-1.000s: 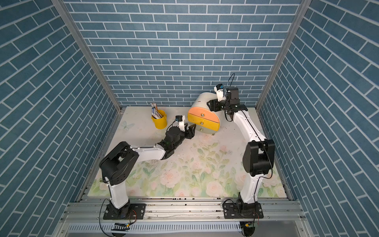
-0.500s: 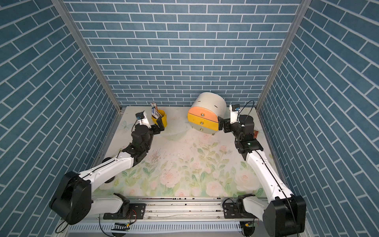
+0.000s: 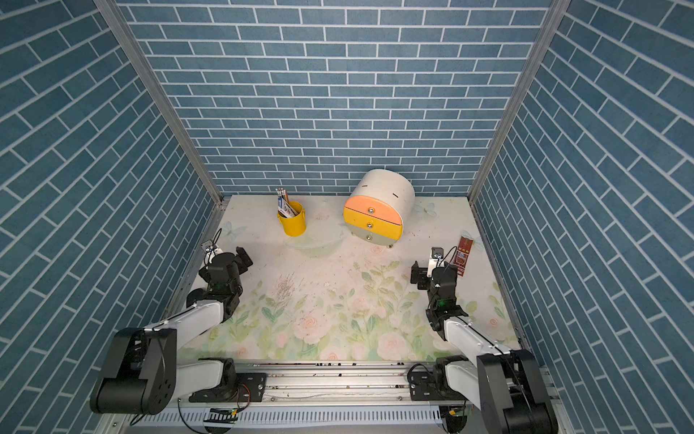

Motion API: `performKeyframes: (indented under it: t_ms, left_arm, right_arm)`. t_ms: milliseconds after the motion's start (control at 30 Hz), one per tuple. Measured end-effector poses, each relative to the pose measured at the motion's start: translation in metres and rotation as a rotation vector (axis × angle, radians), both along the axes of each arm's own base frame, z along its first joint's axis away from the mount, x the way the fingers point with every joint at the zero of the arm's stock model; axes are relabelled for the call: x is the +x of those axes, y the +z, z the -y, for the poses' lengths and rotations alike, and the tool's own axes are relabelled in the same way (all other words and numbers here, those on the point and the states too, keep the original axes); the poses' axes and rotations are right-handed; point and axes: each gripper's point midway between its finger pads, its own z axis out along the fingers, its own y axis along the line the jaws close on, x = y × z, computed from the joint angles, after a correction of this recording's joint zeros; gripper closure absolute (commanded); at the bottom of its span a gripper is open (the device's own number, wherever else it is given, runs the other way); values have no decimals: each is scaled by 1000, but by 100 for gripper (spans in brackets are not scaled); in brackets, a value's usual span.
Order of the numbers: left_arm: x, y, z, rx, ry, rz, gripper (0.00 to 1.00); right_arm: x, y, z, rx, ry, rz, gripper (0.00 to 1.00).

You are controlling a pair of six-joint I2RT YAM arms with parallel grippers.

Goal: Put the paint cans in the drawer according to color
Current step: Reset both arms

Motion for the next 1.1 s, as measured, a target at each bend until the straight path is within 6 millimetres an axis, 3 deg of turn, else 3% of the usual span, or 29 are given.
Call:
performKeyframes:
  t_ms: [133, 267, 400, 567, 800, 967, 1100]
  left_arm:
    - [-4, 0, -10, 20, 15, 45, 0]
    - [-12, -19, -16, 26, 11, 50, 0]
    - [-12, -30, -6, 38, -64, 54, 0]
    - [-13, -13, 8, 64, -153, 154, 0]
    - [-9, -4, 25, 96, -263, 201, 0]
    - [-2, -19, 37, 109, -332, 158, 0]
    - [2, -16, 42, 124, -350, 163, 0]
  right_arm:
    - [12, 6, 6, -18, -25, 79, 0]
    - [19, 1, 19, -43, -56, 110, 0]
    - [24, 2, 29, -32, -72, 153, 0]
    - [28, -14, 31, -23, -52, 134, 0]
    - [31, -2, 27, -12, -28, 184, 0]
    - [31, 0, 26, -11, -24, 191, 0]
    - [31, 1, 26, -10, -23, 195, 0]
